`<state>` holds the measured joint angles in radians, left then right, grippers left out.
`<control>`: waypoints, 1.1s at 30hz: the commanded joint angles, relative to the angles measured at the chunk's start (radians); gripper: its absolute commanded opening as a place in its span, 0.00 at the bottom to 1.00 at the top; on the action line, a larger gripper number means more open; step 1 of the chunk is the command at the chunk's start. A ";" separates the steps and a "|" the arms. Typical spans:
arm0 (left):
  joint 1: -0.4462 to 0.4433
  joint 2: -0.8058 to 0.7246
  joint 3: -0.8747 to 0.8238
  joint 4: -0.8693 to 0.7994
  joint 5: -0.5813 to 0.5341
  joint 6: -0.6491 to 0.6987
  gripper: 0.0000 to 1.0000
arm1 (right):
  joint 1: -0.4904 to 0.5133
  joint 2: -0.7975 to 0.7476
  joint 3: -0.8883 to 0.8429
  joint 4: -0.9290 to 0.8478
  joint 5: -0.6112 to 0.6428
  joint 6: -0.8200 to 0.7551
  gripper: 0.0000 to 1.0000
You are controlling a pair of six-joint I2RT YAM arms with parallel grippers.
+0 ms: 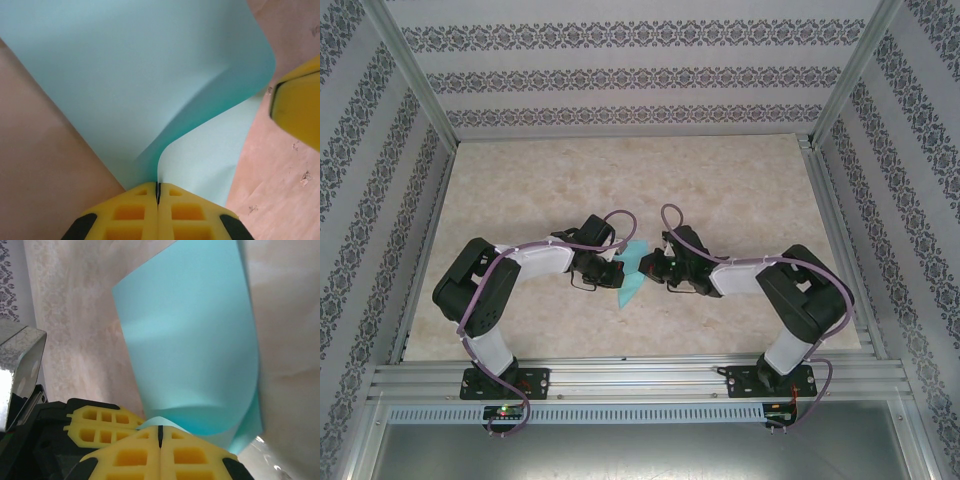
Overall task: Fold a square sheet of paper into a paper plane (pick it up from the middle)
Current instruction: Third fold the triangle at the center of the table.
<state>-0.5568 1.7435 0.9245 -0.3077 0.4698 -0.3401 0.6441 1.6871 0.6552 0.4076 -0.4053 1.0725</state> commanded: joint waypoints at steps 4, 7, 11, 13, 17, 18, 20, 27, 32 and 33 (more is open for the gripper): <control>-0.009 0.025 -0.001 -0.077 -0.045 0.030 0.06 | -0.001 0.067 0.002 0.000 0.030 -0.019 0.04; -0.009 0.023 -0.002 -0.077 -0.044 0.032 0.07 | -0.015 0.100 -0.017 0.010 0.045 -0.022 0.04; -0.008 0.025 0.000 -0.082 -0.046 0.036 0.06 | -0.016 0.098 -0.008 0.005 0.016 -0.021 0.05; -0.009 0.025 0.000 -0.082 -0.047 0.036 0.06 | -0.018 0.057 -0.005 -0.008 0.013 -0.014 0.05; -0.009 0.024 -0.001 -0.080 -0.045 0.036 0.06 | -0.027 -0.033 0.013 -0.055 0.016 -0.029 0.06; -0.010 0.024 -0.001 -0.082 -0.045 0.037 0.06 | -0.029 -0.041 0.021 -0.069 0.016 -0.035 0.05; -0.009 0.024 -0.001 -0.082 -0.045 0.037 0.06 | -0.035 -0.042 0.032 -0.082 0.010 -0.047 0.05; -0.009 0.024 0.003 -0.080 -0.043 0.036 0.06 | -0.040 0.035 0.036 -0.058 0.014 -0.044 0.05; -0.009 0.024 0.002 -0.082 -0.043 0.037 0.06 | -0.051 0.088 0.011 -0.061 0.042 -0.053 0.05; -0.009 0.023 0.001 -0.082 -0.043 0.037 0.06 | -0.050 0.094 0.007 -0.064 0.047 -0.054 0.05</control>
<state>-0.5568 1.7435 0.9264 -0.3111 0.4671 -0.3328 0.6037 1.7588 0.6777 0.3584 -0.3916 1.0431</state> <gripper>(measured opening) 0.064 0.047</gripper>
